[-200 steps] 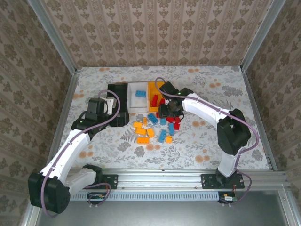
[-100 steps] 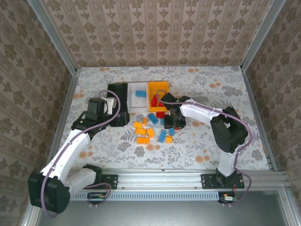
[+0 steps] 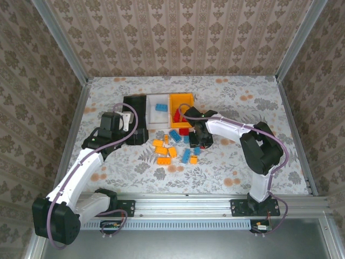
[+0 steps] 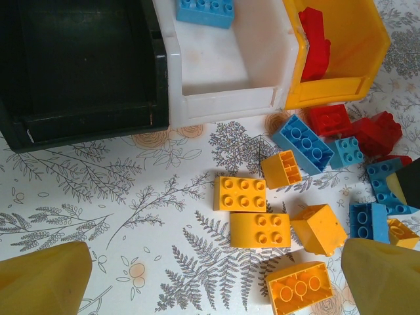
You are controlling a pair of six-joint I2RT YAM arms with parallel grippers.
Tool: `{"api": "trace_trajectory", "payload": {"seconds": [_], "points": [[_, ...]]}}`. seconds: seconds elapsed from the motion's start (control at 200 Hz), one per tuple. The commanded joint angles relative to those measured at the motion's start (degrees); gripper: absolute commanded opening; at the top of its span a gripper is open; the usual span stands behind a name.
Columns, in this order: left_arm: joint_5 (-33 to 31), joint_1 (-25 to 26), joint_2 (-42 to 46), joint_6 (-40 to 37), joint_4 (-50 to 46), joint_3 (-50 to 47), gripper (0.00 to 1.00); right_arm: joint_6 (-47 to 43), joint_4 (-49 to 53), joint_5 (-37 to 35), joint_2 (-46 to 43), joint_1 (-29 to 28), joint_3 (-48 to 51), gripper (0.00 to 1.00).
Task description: Sort the legos into containers by color
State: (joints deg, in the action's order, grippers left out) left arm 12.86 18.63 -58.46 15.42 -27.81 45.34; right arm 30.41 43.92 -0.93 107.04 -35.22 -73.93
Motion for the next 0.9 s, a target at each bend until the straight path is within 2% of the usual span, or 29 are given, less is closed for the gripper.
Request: {"api": "trace_trajectory", "payload": {"seconds": [0.0, 0.155, 0.45, 0.615, 0.895], "points": [[0.7, -0.6, 0.0, 1.0, 0.6, -0.7, 1.00, -0.3, 0.5, -1.8, 3.1, -1.9, -0.6, 0.41], [1.0, -0.5, -0.4, 1.1, 0.4, -0.5, 1.00, -1.3, 2.6, -5.3, 4.1, -3.8, -3.0, 0.40], [1.0, -0.5, -0.5, 1.1, 0.5, -0.5, 1.00, -1.5, 3.7, -7.5, 5.1, -4.6, -3.5, 0.31], [1.0, -0.6, -0.5, 1.1, 0.5, -0.5, 1.00, -1.2, 3.2, -7.2, 2.8, -4.5, -3.7, 0.27], [1.1, -0.7, -0.5, 1.1, 0.7, -0.5, 1.00, -0.9, 2.9, -4.2, -2.4, -4.2, -7.1, 0.27]]}}
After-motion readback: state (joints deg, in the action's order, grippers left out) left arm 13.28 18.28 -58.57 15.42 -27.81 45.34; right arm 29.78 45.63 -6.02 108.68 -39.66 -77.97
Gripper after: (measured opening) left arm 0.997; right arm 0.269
